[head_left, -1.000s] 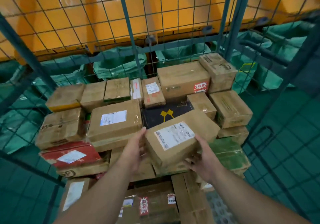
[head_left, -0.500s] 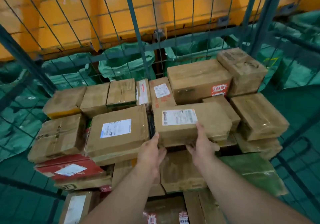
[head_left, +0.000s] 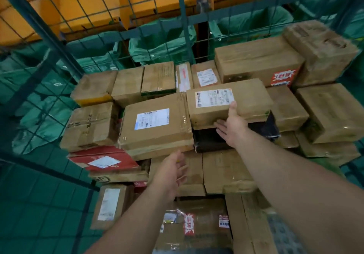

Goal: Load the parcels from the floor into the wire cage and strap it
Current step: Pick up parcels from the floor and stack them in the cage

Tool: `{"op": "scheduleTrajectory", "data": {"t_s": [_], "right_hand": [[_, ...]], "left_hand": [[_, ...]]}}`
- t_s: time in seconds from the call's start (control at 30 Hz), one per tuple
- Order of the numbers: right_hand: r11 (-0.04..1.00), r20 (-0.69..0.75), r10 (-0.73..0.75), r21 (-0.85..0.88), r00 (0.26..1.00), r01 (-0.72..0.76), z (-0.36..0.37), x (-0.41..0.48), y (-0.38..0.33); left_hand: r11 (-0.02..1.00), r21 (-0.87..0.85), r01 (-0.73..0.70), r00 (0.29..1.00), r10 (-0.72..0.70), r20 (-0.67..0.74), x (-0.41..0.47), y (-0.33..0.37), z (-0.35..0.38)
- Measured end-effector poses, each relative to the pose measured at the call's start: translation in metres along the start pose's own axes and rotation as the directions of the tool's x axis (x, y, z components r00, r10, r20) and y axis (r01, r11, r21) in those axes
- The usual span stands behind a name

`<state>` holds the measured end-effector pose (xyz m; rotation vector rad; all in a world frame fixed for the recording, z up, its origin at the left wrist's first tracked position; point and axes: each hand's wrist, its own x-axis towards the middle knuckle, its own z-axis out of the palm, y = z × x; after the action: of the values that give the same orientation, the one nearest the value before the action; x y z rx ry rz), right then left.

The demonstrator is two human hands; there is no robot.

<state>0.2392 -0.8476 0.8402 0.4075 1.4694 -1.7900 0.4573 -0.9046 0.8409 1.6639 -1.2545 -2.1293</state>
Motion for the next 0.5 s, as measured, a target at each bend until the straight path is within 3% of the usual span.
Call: {"op": "scheduleTrajectory", "data": {"t_s": [0.1,0.17,0.23,0.33,0.43,0.5], "right_hand": [[0.992,0.153,0.030,-0.126,0.988,-0.010,-0.021,-0.026,0.014],[0.979,0.123,0.050,-0.200,0.991,-0.025,-0.045,-0.048,0.033],[0.976,0.072,0.052,-0.213,0.996,-0.036,-0.073,-0.074,0.052],[0.996,-0.020,0.058,-0.073,0.998,-0.059,-0.129,-0.118,0.090],[0.998,-0.185,0.035,0.048,0.982,-0.026,-0.186,-0.160,0.128],[0.990,-0.345,0.052,0.144,0.937,-0.002,-0.236,-0.202,0.151]], "left_hand": [[1.000,0.028,0.010,0.999,-0.011,0.048,-0.008,-0.003,0.002],[0.996,0.088,0.000,0.993,-0.010,0.114,-0.021,-0.008,0.013],[0.990,0.139,-0.011,0.986,-0.013,0.165,-0.030,-0.021,0.025],[0.970,0.242,0.034,0.959,-0.100,0.265,-0.052,-0.050,0.045],[0.938,0.343,0.044,0.895,-0.190,0.404,-0.072,-0.088,0.075],[0.886,0.464,-0.001,0.813,-0.269,0.516,-0.099,-0.121,0.107]]}}
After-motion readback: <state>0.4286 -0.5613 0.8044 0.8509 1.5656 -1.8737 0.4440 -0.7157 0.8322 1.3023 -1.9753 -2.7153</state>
